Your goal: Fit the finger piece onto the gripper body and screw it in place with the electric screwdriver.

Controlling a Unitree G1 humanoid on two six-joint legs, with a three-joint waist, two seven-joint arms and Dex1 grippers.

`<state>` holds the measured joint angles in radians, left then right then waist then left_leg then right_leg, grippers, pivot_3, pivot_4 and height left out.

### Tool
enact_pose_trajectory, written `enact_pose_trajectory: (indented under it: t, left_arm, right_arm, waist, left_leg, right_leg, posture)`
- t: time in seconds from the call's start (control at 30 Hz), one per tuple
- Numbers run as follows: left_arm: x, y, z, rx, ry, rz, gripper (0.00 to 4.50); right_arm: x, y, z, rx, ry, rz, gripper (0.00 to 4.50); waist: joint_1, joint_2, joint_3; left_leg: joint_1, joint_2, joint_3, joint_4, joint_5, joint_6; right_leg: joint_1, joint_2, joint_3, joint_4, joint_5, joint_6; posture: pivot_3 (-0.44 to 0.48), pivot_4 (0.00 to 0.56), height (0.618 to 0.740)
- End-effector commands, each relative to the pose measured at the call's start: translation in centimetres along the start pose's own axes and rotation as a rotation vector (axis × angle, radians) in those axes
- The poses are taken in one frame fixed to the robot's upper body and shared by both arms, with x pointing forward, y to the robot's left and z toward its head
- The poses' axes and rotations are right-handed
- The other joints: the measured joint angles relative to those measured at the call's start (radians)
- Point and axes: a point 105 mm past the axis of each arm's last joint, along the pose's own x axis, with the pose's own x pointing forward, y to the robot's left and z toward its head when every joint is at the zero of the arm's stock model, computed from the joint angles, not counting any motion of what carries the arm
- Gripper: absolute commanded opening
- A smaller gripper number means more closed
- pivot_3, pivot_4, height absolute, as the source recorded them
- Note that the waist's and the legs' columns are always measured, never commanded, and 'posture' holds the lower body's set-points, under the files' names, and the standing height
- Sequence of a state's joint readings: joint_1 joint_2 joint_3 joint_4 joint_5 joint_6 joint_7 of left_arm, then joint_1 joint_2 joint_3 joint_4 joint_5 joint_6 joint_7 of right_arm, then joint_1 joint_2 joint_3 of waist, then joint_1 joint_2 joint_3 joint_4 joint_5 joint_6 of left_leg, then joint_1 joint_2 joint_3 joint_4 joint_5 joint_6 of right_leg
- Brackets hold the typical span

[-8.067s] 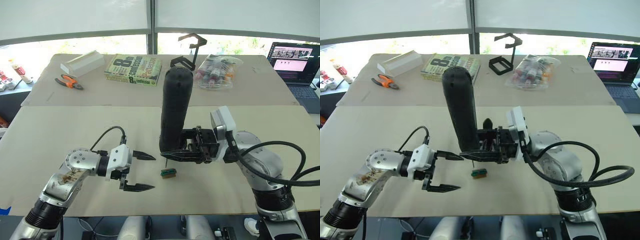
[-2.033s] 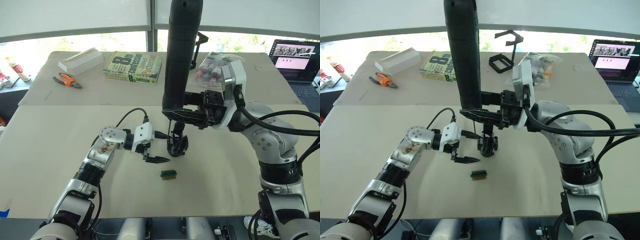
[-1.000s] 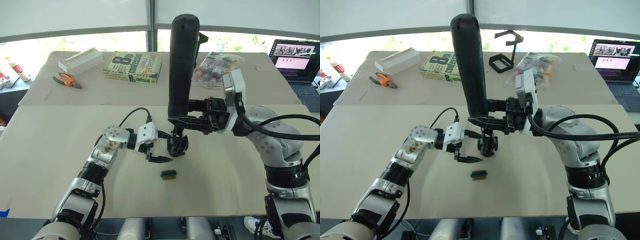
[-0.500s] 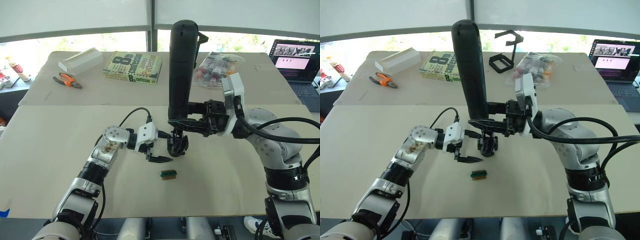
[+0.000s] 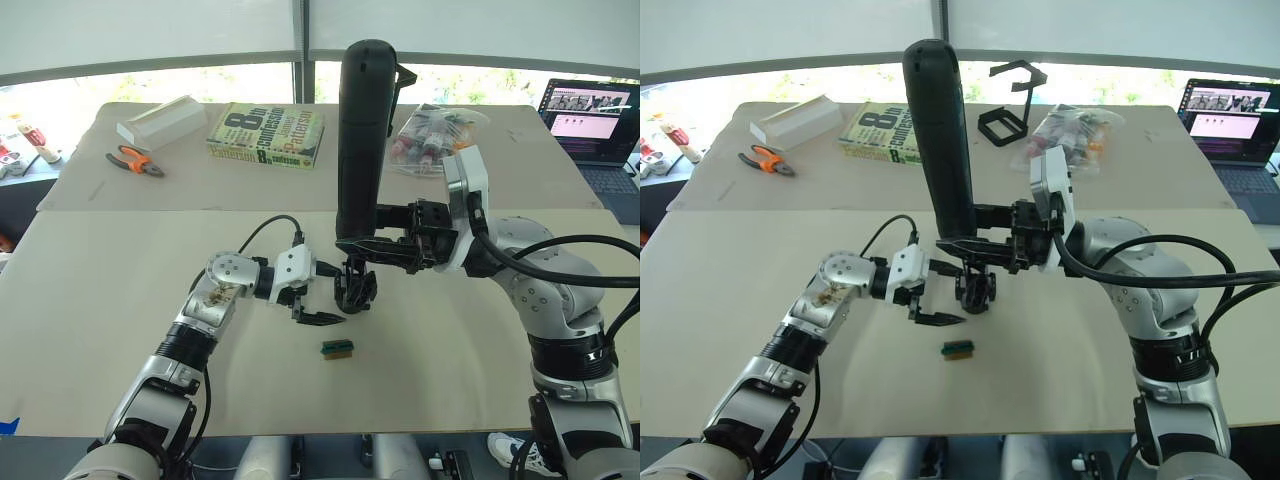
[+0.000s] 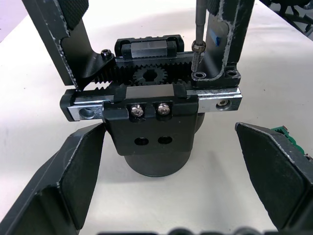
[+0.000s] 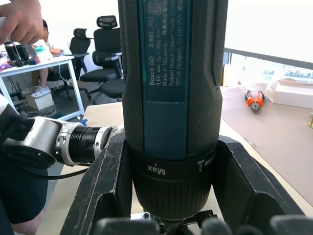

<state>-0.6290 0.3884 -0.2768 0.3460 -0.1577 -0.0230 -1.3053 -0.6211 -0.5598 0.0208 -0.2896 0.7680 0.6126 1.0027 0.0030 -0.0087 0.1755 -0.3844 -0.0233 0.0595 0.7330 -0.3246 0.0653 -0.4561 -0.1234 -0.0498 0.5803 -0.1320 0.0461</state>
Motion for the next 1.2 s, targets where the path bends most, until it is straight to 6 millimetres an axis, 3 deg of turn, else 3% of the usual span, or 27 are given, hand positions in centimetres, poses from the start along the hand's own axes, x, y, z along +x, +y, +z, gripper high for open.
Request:
enact_pose_trajectory:
  t: [0.03,1.2]
  left_arm:
    - [0.05,0.46,1.22,0.061,-0.018,0.003,4.5]
    - [0.1,0.67,1.47,0.065,-0.023,0.004,4.5]
  right_arm:
    - [-0.03,0.85,1.87,-0.073,-0.053,0.03,1.89]
    - [0.1,0.89,1.25,-0.08,-0.041,0.03,1.89]
  waist:
    - [0.0,0.0,0.0]
    - [0.0,0.0,0.0]
  left_leg:
    - [0.0,0.0,0.0,0.0,0.0,0.0]
    - [0.0,0.0,0.0,0.0,0.0,0.0]
  right_leg:
    - [0.0,0.0,0.0,0.0,0.0,0.0]
    - [0.0,0.0,0.0,0.0,0.0,0.0]
  posture:
    - [0.0,0.15,0.74]
    - [0.0,0.15,0.74]
